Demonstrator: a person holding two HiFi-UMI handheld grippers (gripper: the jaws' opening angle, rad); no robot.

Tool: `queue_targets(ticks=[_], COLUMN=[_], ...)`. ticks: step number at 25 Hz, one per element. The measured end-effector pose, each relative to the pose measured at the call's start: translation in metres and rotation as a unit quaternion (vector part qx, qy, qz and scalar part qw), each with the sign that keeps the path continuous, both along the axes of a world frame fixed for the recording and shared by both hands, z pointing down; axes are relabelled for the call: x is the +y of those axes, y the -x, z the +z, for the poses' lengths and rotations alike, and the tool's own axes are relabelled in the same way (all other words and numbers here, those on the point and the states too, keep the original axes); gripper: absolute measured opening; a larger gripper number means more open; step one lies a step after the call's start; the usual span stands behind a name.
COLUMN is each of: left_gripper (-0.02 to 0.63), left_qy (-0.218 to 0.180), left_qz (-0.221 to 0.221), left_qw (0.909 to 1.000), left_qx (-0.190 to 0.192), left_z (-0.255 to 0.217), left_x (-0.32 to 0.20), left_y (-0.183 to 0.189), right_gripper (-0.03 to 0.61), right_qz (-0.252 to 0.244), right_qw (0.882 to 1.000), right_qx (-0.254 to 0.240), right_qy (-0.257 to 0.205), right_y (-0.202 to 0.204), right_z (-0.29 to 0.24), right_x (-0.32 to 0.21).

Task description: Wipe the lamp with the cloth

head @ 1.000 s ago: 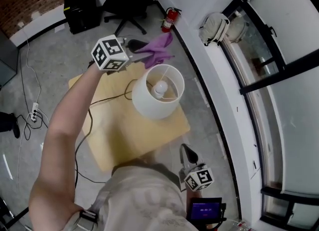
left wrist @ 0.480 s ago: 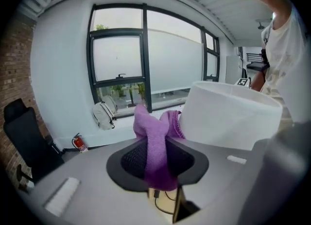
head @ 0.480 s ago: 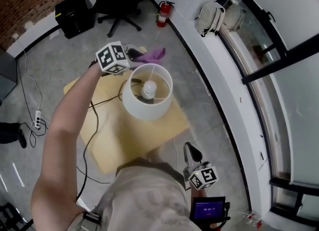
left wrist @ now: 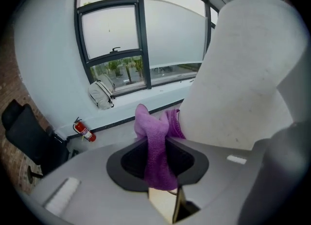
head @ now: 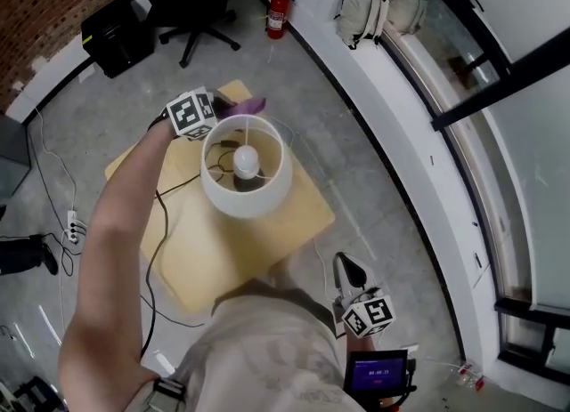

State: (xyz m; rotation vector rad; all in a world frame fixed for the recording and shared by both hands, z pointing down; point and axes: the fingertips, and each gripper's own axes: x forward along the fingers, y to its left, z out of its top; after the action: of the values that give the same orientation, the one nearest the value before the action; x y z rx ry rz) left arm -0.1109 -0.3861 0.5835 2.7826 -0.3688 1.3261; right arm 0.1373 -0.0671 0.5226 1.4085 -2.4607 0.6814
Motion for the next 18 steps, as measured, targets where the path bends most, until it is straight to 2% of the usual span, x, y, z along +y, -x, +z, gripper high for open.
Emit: queue_targets(ticks=[3, 7, 11, 13, 15, 18], left_gripper=[0.095, 0.095, 0.095, 0.095, 0.095, 0.092], left_qy=[-0.020, -0.042, -0.021, -0.001, 0.023, 0.069], left_qz=[0.004, 0.014, 0.079, 0.124, 0.171, 0.228], left_qw=[0.9998, 0.9981, 0.9923, 0.9872, 0.9811, 0.9706], left_qx=[0.001, 0.044, 0.092, 0.100, 0.086, 0.032], left_z=[-0.015, -0.081, -0.160, -0.186, -0.196, -0.183], left_x=[-0.007, -0.018, -0.005, 0.009, 0.023, 0.038], left_y=[0.001, 0.000, -0.023, -0.039, -0.055, -0.066], right_gripper=[0.014, 0.014, 0.014, 0.014, 0.014, 0.014], right_qz=[-0.003, -0.009, 0.002, 0.010, 0.016, 0.023], right_qw=[1.000, 1.000, 1.000, 0.999, 0.999, 0.999], right_qx=[-0.007, -0.017, -0.023, -0.028, -0.031, -0.034], right_qy=[-0.005, -0.021, -0.021, -0.022, -0.024, -0.029], right_y=[-0.002, -0.007, -0.020, -0.027, -0.032, -0.037], right_z=[0.002, 0.000, 0.001, 0.004, 0.004, 0.002], right_x=[-0.004, -0.007, -0.006, -0.005, -0.005, -0.006])
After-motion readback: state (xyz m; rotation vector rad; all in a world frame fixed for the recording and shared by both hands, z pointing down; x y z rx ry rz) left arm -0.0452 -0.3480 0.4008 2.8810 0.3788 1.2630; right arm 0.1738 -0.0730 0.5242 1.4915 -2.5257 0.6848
